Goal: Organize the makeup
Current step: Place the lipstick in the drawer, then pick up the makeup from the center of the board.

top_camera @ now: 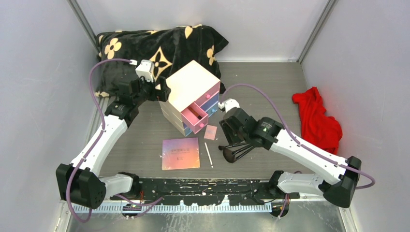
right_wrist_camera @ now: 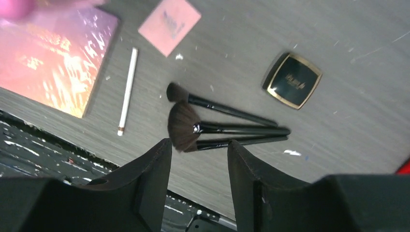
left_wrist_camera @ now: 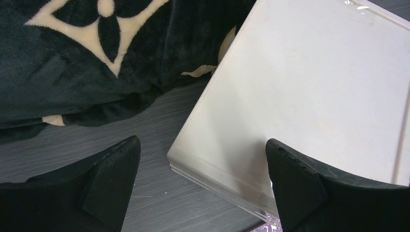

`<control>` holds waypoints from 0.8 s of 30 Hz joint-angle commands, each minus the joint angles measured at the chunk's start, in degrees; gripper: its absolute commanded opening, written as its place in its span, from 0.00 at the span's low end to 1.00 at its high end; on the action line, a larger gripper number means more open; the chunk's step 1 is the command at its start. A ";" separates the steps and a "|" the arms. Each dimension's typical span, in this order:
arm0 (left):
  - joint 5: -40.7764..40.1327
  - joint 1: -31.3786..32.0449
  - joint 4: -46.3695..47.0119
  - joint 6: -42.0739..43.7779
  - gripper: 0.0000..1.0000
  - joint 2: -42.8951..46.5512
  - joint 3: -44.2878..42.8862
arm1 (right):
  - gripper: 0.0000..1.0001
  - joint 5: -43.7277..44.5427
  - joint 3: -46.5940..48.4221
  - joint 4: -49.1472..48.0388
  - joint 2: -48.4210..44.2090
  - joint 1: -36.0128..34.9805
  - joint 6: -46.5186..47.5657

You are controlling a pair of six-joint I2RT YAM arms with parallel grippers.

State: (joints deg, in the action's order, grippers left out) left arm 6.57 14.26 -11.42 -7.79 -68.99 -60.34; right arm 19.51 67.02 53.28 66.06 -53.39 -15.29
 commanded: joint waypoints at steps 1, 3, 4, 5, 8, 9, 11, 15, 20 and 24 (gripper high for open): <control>-2.17 -0.07 -2.15 2.41 1.00 -0.24 -0.49 | 0.50 -3.92 -8.91 -13.06 -5.89 0.12 -5.53; -2.21 -0.06 -2.35 2.43 1.00 -0.27 -0.47 | 0.50 -5.19 -13.01 -16.16 -6.92 0.12 -7.86; -2.23 -0.07 -2.29 2.43 1.00 -0.31 -0.38 | 0.50 -6.04 -15.32 -17.89 -7.33 0.05 -8.70; -2.26 -0.03 -2.25 2.43 1.00 -0.35 -0.39 | 0.50 -6.44 -17.45 -19.83 -7.73 -0.04 -9.68; -2.24 -0.03 -2.03 2.44 1.00 -0.65 -0.40 | 0.50 -9.76 -23.77 -25.75 -8.71 -0.45 -12.41; -2.19 -0.07 -2.03 2.43 1.00 -0.81 -0.46 | 0.50 -9.80 -25.65 -27.44 -8.64 -0.89 -13.19; -2.02 -0.03 -1.98 2.39 1.00 -1.04 -0.48 | 0.49 -9.68 -28.08 -30.50 -7.60 -1.94 -14.51; -1.89 -0.09 -1.92 2.43 1.00 -1.23 -0.39 | 0.49 -5.87 -28.77 -34.89 -2.74 -7.05 -16.12; -1.83 -0.07 -2.03 2.34 1.00 -0.98 -0.55 | 0.49 -1.94 -26.61 -37.17 3.72 -10.95 -18.00; -1.77 -0.07 -2.20 2.34 1.00 -0.67 -0.51 | 0.46 -1.30 -28.35 -40.07 4.59 -11.35 -20.70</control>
State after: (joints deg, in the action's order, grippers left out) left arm 6.39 14.26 -11.14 -7.22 -69.17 -60.40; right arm 14.92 37.89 19.79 71.02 -64.47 -32.14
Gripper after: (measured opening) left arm 0.999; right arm 0.476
